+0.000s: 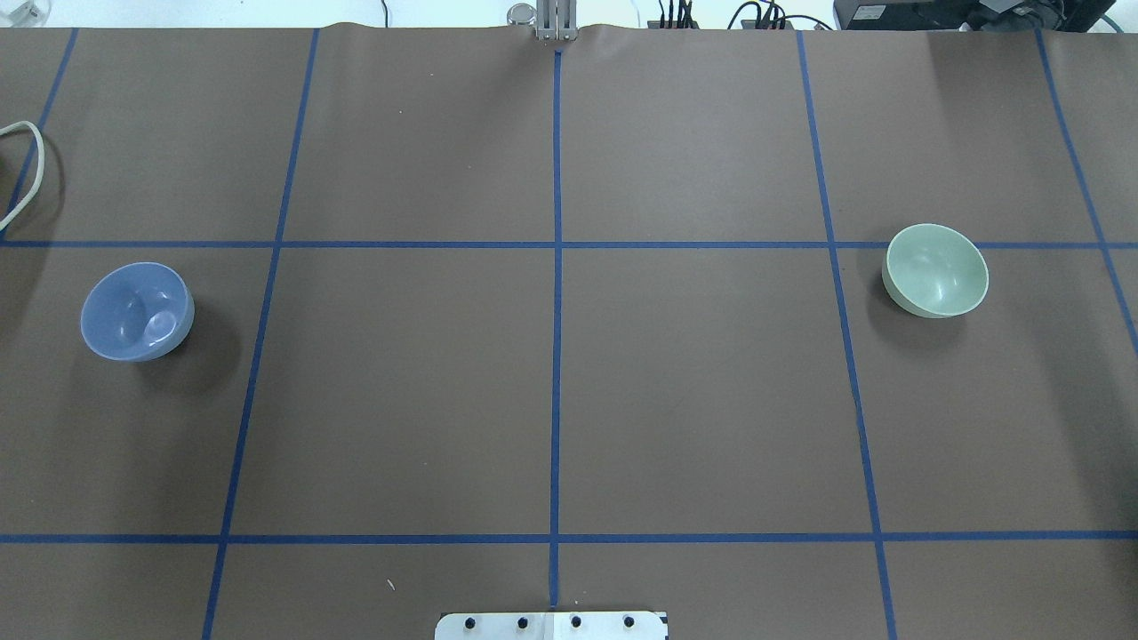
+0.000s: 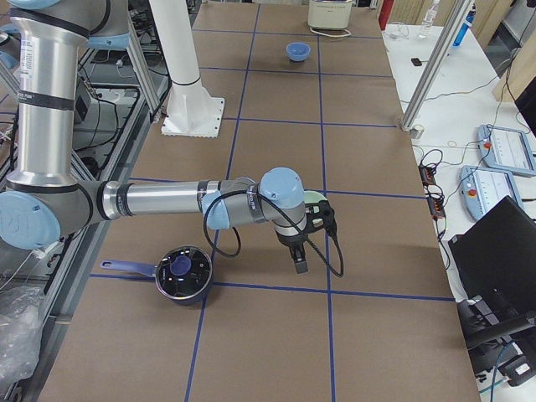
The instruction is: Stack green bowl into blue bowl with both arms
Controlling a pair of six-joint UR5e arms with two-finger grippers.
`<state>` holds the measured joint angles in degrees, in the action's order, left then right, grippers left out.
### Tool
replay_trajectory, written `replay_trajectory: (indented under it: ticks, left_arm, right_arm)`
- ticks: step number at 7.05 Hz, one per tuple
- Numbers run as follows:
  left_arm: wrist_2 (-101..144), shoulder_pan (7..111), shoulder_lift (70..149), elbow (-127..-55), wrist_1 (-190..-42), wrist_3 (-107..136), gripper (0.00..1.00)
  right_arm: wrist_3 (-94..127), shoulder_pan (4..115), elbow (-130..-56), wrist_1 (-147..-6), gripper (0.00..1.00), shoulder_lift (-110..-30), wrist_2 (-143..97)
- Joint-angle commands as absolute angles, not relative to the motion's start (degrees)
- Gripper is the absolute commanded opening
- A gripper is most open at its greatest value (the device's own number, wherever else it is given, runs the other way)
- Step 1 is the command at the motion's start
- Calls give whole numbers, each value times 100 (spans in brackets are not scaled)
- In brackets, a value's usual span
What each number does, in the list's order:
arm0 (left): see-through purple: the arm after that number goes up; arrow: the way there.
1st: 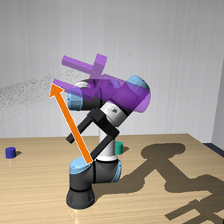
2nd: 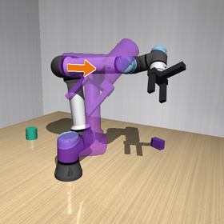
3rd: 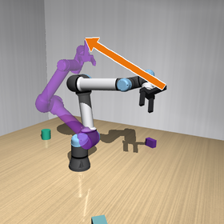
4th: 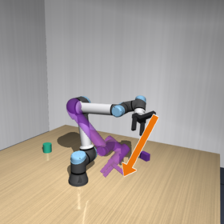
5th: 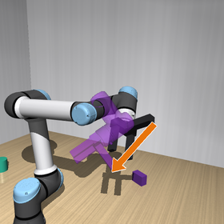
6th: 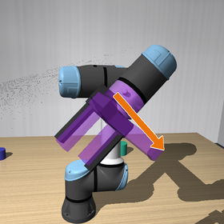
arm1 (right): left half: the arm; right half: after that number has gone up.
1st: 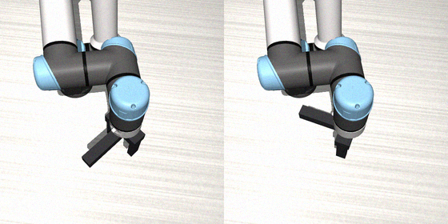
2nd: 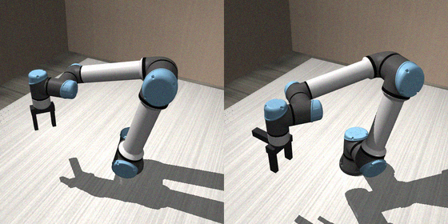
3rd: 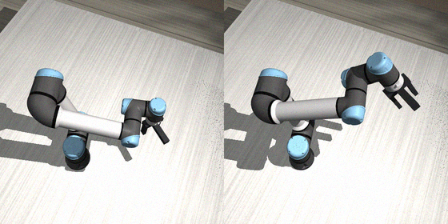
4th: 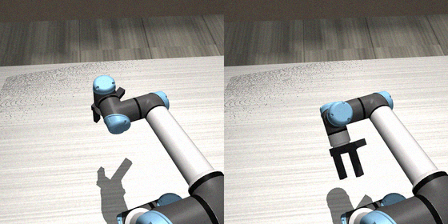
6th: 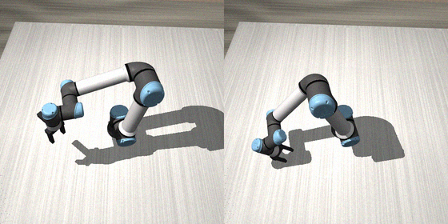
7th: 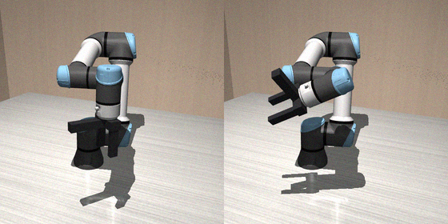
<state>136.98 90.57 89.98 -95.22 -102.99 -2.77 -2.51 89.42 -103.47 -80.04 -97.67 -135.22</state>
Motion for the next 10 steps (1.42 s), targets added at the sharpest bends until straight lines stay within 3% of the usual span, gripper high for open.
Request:
replay_trajectory:
  ticks: [1, 4, 8, 9, 10]
  left_arm:
    - [13676, 8335, 9061, -9536, -10485, 668, 98]
    - [13353, 7228, 9053, -9580, -10995, 2931, 98]
    - [12659, 5918, 9271, -9291, -11531, 3401, 97]
    - [12482, 5741, 9325, -9133, -11697, 3358, 83]
    - [12489, 5739, 9334, -8975, -11916, 3331, 47]
  right_arm:
    - [951, 8187, -10354, -7893, 99, -9284, -13509]
    - [1678, 7254, -10362, -7893, 100, -8947, -12776]
    - [1679, 6987, -10292, -7893, 100, -8947, -12516]
    - [1679, 6987, -10292, -7893, 100, -8947, -12516]
    - [1679, 6987, -10292, -7893, 100, -8947, -12516]
